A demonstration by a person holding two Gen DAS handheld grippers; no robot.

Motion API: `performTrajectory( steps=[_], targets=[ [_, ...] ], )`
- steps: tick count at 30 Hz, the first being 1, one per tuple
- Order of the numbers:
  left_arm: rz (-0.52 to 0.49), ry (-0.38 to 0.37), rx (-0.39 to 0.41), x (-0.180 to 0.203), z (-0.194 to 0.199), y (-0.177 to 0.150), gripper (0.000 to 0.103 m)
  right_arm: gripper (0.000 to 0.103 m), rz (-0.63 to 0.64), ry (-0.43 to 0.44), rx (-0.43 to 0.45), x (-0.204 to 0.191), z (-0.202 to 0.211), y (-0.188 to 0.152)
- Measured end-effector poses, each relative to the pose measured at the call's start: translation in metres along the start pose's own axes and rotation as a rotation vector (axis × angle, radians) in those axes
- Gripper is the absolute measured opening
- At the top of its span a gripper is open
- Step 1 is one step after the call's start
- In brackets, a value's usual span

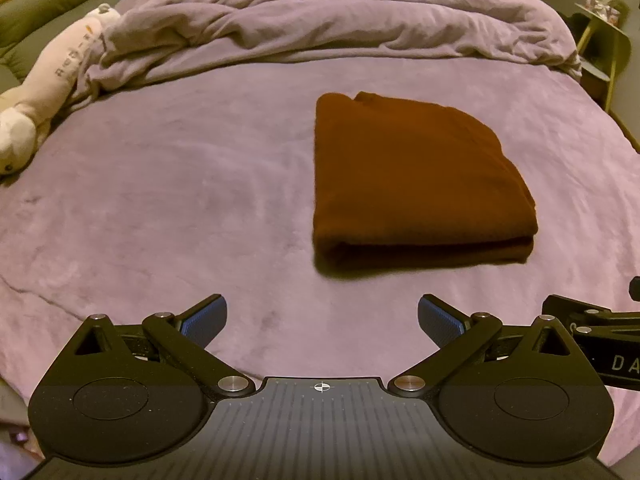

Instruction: Fold small clothes

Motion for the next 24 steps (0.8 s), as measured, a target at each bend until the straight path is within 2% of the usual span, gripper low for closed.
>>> performTrajectory(
  steps=[24],
  targets=[
    [0.019,-0.023,-0.014,0.0021,0.001,-0.0025,0.103,0.099,0.002,0.004,0.006,0.0005,-0.0013,-0.0011]
  ],
)
Point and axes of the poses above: each gripper's, at about its wrist camera, not at the fingertips, and z roughly against the way its jaws point, x to its right, y to its top, the point moved 4 cm from there along -z, roughly the way its jaws point, and after that the axes turned 14 degrees about z, right-handed, at the moved point
